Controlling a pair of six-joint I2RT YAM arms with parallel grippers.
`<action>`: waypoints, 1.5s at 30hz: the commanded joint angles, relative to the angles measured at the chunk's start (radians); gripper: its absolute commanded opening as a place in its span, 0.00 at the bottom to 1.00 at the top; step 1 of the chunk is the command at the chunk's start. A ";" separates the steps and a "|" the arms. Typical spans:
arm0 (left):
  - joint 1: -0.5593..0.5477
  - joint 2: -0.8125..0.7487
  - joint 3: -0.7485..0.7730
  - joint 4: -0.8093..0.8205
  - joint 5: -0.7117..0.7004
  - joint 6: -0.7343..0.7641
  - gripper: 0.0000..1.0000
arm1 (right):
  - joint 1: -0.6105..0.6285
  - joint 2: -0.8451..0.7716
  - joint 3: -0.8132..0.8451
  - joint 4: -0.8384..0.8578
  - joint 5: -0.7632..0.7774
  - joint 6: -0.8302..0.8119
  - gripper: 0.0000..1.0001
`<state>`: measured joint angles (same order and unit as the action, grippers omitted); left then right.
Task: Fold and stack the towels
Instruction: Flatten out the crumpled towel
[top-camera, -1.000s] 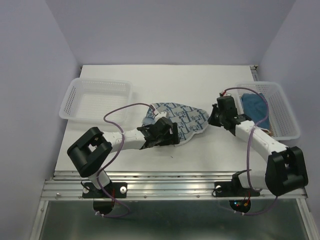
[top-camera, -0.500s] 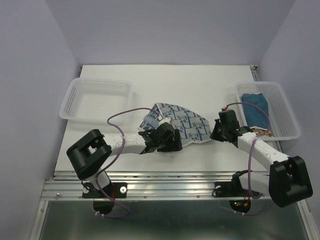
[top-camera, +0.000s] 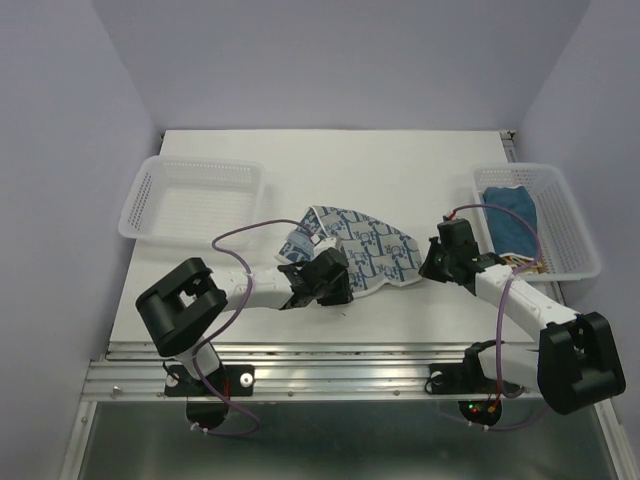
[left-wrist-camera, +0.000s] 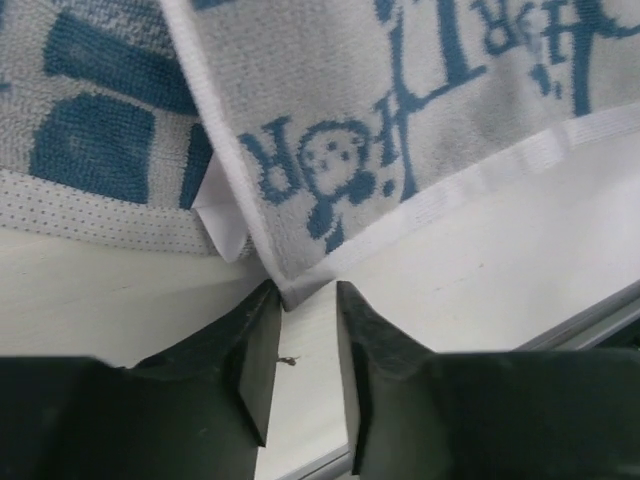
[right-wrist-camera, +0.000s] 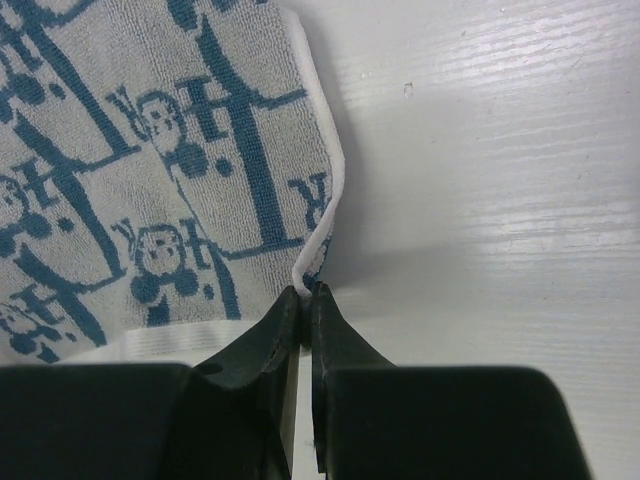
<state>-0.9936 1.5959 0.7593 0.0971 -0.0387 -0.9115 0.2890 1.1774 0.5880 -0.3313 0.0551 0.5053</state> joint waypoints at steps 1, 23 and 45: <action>-0.007 0.035 0.029 -0.076 -0.058 -0.010 0.27 | -0.001 -0.013 -0.016 0.026 -0.006 0.007 0.02; -0.007 -0.454 0.099 -0.048 -0.196 0.210 0.00 | -0.001 -0.286 0.240 -0.057 -0.122 -0.051 0.01; -0.007 -0.787 0.548 -0.019 0.186 0.415 0.00 | -0.002 -0.404 0.924 0.002 -0.567 -0.048 0.02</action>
<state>-1.0004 0.8066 1.2648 0.0170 -0.0113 -0.5030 0.2951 0.7914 1.4178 -0.3725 -0.4137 0.4435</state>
